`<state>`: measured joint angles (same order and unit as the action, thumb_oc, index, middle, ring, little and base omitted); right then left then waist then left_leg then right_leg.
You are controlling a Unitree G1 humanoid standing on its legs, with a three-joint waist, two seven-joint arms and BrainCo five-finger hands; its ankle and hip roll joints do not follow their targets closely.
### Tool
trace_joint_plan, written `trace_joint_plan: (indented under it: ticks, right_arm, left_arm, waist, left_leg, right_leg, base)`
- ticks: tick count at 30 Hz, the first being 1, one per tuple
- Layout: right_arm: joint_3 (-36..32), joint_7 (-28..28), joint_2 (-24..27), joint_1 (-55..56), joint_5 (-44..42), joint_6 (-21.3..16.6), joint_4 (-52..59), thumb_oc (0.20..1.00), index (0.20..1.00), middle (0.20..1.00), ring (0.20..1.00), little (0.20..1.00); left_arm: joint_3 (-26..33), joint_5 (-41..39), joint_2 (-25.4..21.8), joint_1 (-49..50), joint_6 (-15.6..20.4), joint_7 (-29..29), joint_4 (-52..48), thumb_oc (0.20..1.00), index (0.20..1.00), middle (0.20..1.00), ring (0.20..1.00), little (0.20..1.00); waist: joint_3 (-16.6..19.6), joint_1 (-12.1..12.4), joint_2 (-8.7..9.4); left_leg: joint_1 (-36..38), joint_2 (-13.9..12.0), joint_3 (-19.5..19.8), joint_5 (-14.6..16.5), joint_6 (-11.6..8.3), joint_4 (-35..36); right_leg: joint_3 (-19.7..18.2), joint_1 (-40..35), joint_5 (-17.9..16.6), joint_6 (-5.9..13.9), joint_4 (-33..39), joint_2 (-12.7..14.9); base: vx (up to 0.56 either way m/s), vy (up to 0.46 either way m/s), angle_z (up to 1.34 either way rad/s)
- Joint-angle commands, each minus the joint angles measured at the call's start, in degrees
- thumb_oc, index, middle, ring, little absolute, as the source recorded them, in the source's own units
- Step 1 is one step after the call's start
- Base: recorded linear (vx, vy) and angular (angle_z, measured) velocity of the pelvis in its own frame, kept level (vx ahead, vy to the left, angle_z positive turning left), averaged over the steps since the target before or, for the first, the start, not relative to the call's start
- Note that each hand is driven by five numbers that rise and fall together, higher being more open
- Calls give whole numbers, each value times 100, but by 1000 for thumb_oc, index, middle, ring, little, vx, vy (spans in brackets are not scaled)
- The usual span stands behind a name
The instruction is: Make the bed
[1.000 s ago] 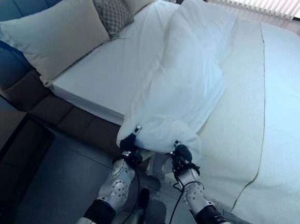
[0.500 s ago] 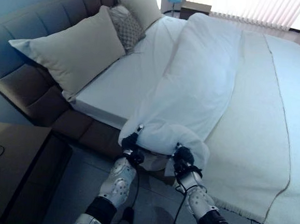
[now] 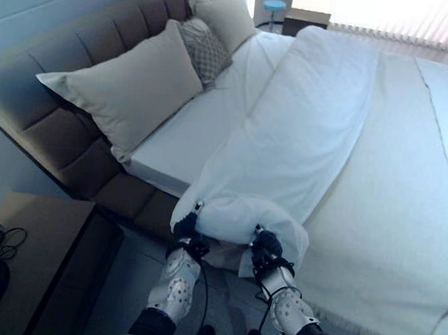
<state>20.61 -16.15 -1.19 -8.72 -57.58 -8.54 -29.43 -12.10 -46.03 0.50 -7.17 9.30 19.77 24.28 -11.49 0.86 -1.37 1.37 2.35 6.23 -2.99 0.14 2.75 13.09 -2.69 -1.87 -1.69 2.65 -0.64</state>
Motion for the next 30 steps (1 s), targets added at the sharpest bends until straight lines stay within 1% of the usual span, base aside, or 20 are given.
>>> trace_joint_plan:
  ticks: [1, 2, 4, 5, 6, 8, 11, 12, 14, 16, 17, 20, 22, 24, 26, 28, 30]
  right_arm:
    - [-553, -205, 467, 369, -73, -444, 163, 200, 200, 200, 200, 200]
    - [-585, -193, 492, 445, -53, -432, 191, 200, 200, 200, 200, 200]
    - [-620, -182, 585, 533, -14, -411, 239, 200, 200, 200, 200, 200]
    - [-582, -199, 610, 546, 8, -404, 236, 200, 200, 200, 200, 200]
    - [-572, -218, 628, 540, 43, -391, 194, 200, 200, 200, 200, 200]
    - [-572, -225, 611, 557, 40, -344, 139, 200, 200, 200, 200, 200]
    - [-594, -193, 591, 575, 34, -234, -138, 200, 200, 200, 200, 200]
    - [-610, -198, 594, 578, 2, -200, -222, 200, 200, 200, 200, 200]
    - [-575, -172, 560, 593, -17, -132, -398, 200, 200, 200, 200, 200]
    - [-571, -187, 540, 484, -14, -117, -636, 200, 200, 200, 200, 200]
    - [-571, -168, 449, 355, -98, -121, -918, 200, 200, 200, 200, 200]
    - [-629, -241, 320, 233, -272, -201, -1166, 200, 200, 200, 200, 200]
    - [-704, -309, 208, 176, -410, -249, -1467, 200, 200, 200, 200, 200]
    - [-795, -345, 93, 75, -484, -250, -1990, 200, 200, 200, 200, 200]
    - [-942, -416, 6, -19, -571, -246, -2506, 200, 200, 200, 200, 200]
    - [-1055, -481, -59, -61, -548, -178, -3009, 200, 200, 200, 200, 200]
    - [-1110, -475, -48, -80, -302, -46, -3447, 200, 200, 200, 200, 200]
  left_arm:
    - [934, -164, -825, 165, 664, 280, -268, 200, 200, 200, 200, 200]
    - [928, -195, -807, 177, 661, 256, -244, 200, 200, 200, 200, 200]
    - [909, -199, -780, 178, 591, 183, -154, 200, 200, 200, 200, 200]
    - [892, -201, -784, 194, 595, 203, -137, 200, 200, 200, 200, 200]
    - [879, -206, -783, 190, 569, 215, -99, 200, 200, 200, 200, 200]
    - [909, -187, -771, 220, 518, 266, -17, 200, 200, 200, 200, 200]
    - [941, -22, -833, 190, 421, 290, 286, 200, 200, 200, 200, 200]
    - [939, -2, -865, 160, 402, 301, 346, 200, 200, 200, 200, 200]
    - [916, 51, -904, 167, 361, 284, 500, 200, 200, 200, 200, 200]
    - [879, 75, -937, 99, 381, 276, 636, 200, 200, 200, 200, 200]
    - [826, 72, -985, 26, 359, 265, 832, 200, 200, 200, 200, 200]
    - [782, 55, -1017, -70, 349, 273, 1056, 200, 200, 200, 200, 200]
    - [731, 114, -1050, -165, 291, 265, 1403, 200, 200, 200, 200, 200]
    - [633, 246, -1086, -308, 229, 245, 1746, 200, 200, 200, 200, 200]
    - [585, 290, -1083, -433, 190, 223, 2181, 200, 200, 200, 200, 200]
    - [564, 374, -1094, -516, 131, 207, 2541, 200, 200, 200, 200, 200]
    - [569, 509, -1097, -586, 63, 188, 3000, 200, 200, 200, 200, 200]
  waist:
    - [383, 162, 251]
    - [344, 124, 276]
    - [233, 84, 323]
    - [183, 103, 341]
    - [155, 123, 345]
    - [167, 130, 350]
    - [234, 146, 328]
    - [235, 129, 296]
    - [271, 125, 217]
    - [217, 120, 163]
    - [149, 121, 124]
    - [54, 131, 112]
    - [-33, 120, 107]
    - [-157, 108, 102]
    - [-200, 88, 102]
    - [-232, 71, 108]
    - [-253, 57, 119]
  left_leg:
    - [-173, 314, -358, 53, -268, -49]
    - [-270, 341, -362, 111, -318, -308]
    - [-548, 395, -409, 223, -494, -894]
    - [-648, 427, -346, 236, -531, -1088]
    - [-743, 440, -258, 228, -528, -1153]
    - [-874, 280, -238, 216, -442, -988]
    - [-1037, -9, -286, -30, -417, -663]
    - [-1017, -72, -408, -68, -413, -539]
    - [-867, -81, -407, -112, -378, -188]
    - [-864, -48, -491, -133, -358, -117]
    - [-891, -40, -630, -134, -336, -90]
    - [-957, -39, -736, -120, -303, -72]
    - [-1049, -30, -832, -99, -280, -104]
    - [-1127, -13, -886, -55, -250, -166]
    - [-1213, -7, -926, -66, -234, -167]
    - [-1216, -7, -971, -64, -225, -143]
    - [-1211, -4, -1004, -65, -215, -108]
  right_leg:
    - [-285, 204, 166, 540, -186, 39]
    - [-271, 185, 153, 526, -147, 46]
    - [-190, 139, 114, 520, -72, 115]
    - [-233, 108, 96, 510, -38, 121]
    - [-284, 103, 90, 510, -36, 141]
    - [-348, 107, 77, 550, -32, 197]
    - [-416, 140, 120, 584, -51, 233]
    - [-403, 153, 158, 593, -42, 254]
    - [-418, 163, 173, 609, 27, 241]
    - [-469, 259, 126, 647, 51, 302]
    - [-558, 385, 63, 668, 57, 342]
    - [-651, 553, 3, 695, 29, 372]
    - [-716, 694, -58, 718, -3, 415]
    - [-775, 805, -112, 743, -51, 451]
    - [-808, 923, -176, 768, -65, 472]
    - [-824, 964, -214, 779, -72, 465]
    - [-837, 998, -220, 785, -83, 465]
  base:
    - [10, -71, 13]
    - [-27, -69, 15]
    - [-52, -44, 41]
    - [-27, -4, 50]
    - [14, 25, 34]
    - [69, 44, -1]
    - [106, 74, -21]
    - [108, 120, -18]
    - [89, 145, -17]
    - [18, 193, -26]
    - [1, 159, -35]
    - [-34, 134, -35]
    - [-43, 138, -22]
    - [-39, 120, -24]
    - [-30, 93, -16]
    - [-1, 58, -14]
    - [14, 40, -10]
